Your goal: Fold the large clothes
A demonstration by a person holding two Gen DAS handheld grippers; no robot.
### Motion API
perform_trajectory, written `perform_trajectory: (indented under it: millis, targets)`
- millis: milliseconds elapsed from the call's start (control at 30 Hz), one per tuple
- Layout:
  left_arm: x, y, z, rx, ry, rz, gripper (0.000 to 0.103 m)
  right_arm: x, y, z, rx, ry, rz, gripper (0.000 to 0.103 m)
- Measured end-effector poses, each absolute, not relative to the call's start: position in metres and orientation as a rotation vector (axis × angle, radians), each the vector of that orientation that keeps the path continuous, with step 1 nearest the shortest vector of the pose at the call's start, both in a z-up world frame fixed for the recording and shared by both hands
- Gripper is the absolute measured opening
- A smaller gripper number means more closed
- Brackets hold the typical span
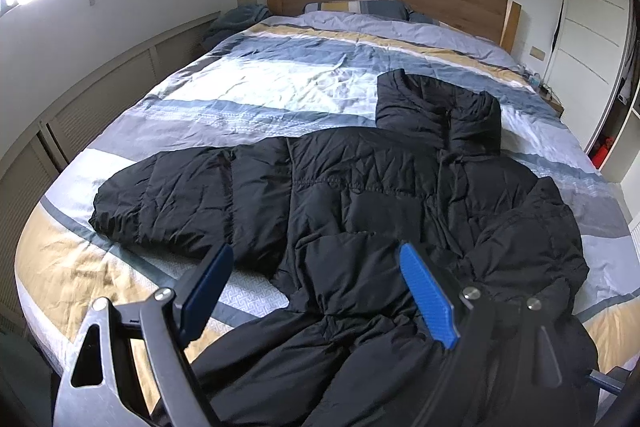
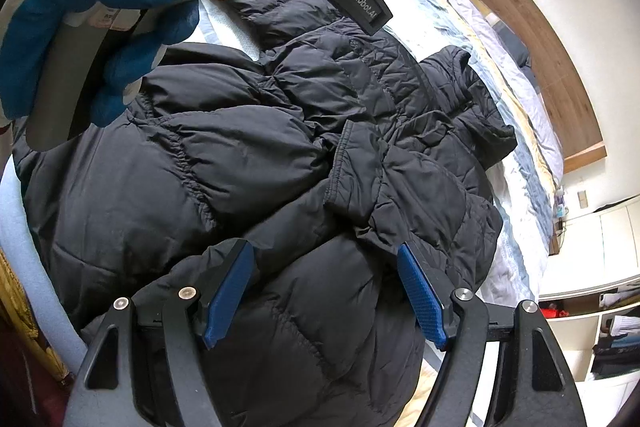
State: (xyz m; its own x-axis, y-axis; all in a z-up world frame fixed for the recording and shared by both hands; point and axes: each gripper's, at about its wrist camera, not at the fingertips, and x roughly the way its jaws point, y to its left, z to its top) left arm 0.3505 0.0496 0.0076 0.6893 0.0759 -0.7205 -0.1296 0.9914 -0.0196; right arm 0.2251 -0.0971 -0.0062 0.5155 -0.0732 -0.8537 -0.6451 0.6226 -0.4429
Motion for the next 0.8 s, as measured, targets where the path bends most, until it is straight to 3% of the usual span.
perform_trajectory:
  millis: [800]
  targets:
    - [0.350, 0.135, -0.014, -0.142, 0.828, 0.228, 0.086, 0.252, -0.069, -0.011, -0.813, 0.975, 0.414, 0.073]
